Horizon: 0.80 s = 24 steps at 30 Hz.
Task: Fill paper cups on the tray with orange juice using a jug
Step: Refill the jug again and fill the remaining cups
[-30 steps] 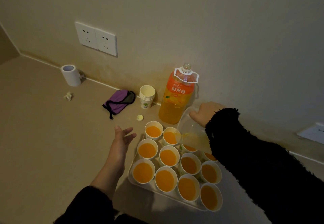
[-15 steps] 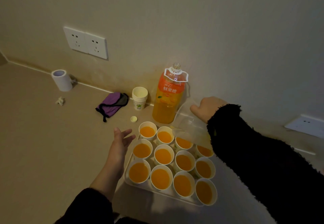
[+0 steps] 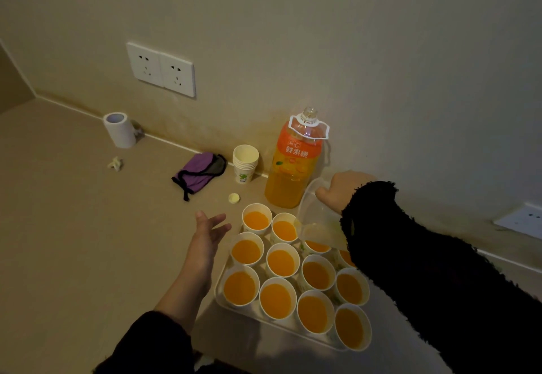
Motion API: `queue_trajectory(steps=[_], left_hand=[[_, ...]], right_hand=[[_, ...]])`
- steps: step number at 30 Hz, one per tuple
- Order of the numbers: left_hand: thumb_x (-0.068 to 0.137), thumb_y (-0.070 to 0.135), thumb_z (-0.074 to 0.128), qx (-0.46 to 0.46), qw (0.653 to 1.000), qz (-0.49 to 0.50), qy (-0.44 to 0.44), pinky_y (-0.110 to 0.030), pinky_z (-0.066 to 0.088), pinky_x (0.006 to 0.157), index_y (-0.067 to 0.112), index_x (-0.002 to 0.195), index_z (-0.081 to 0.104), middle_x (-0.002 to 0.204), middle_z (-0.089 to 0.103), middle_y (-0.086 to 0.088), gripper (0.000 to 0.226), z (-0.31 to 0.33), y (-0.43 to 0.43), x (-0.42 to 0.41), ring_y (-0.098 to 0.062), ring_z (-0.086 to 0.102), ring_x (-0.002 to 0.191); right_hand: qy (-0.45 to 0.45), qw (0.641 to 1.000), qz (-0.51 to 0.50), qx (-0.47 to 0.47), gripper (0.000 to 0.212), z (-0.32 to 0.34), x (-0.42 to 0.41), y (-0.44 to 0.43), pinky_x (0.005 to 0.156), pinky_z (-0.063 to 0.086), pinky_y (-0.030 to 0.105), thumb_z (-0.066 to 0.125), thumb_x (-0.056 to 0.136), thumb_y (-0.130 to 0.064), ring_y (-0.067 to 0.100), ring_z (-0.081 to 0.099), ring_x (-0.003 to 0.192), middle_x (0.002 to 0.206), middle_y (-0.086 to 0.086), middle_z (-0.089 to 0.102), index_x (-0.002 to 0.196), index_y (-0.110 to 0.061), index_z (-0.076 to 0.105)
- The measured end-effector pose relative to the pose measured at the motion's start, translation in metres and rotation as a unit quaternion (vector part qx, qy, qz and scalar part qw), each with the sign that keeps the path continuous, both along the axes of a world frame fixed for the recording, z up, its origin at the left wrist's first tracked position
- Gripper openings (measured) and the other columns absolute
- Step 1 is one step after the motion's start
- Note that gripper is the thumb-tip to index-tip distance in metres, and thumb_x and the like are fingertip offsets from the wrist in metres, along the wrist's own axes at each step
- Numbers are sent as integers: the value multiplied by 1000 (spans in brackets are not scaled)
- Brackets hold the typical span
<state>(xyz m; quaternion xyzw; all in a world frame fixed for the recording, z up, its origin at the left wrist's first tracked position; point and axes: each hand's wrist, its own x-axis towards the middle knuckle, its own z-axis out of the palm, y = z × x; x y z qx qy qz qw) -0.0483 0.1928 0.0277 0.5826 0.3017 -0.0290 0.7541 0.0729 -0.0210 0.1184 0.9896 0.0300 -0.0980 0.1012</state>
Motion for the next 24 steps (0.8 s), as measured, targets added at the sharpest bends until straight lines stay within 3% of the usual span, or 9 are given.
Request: queue_trajectory(steps=[7, 13, 24], left_hand=[[97, 57, 8, 3, 1000, -5, 3, -46, 16, 116, 22, 122, 56, 131, 57, -10, 64, -1, -1, 5, -24, 41, 133], [97, 57, 8, -1, 1000, -11, -10, -43, 17, 115, 21, 121, 55, 131, 57, -11, 64, 0, -1, 5, -23, 41, 132], [97, 56, 8, 10, 1000, -15, -15, -42, 19, 114, 22, 120, 56, 129, 57, -10, 63, 0, -3, 6, -23, 41, 132]], right_hand=[[-2, 1000, 7, 5, 52, -1, 2, 2, 52, 33, 22, 31, 92, -60, 10, 50, 58, 63, -1, 53, 65, -21, 49], [14, 1000, 15, -14, 50, -1, 2, 5, 62, 40, 25, 32, 92, -61, 10, 50, 60, 66, -1, 54, 66, -22, 47], [13, 999, 32, -11, 49, 2, -4, 9, 64, 39, 25, 32, 93, -62, 10, 47, 58, 64, -3, 49, 64, -23, 39]])
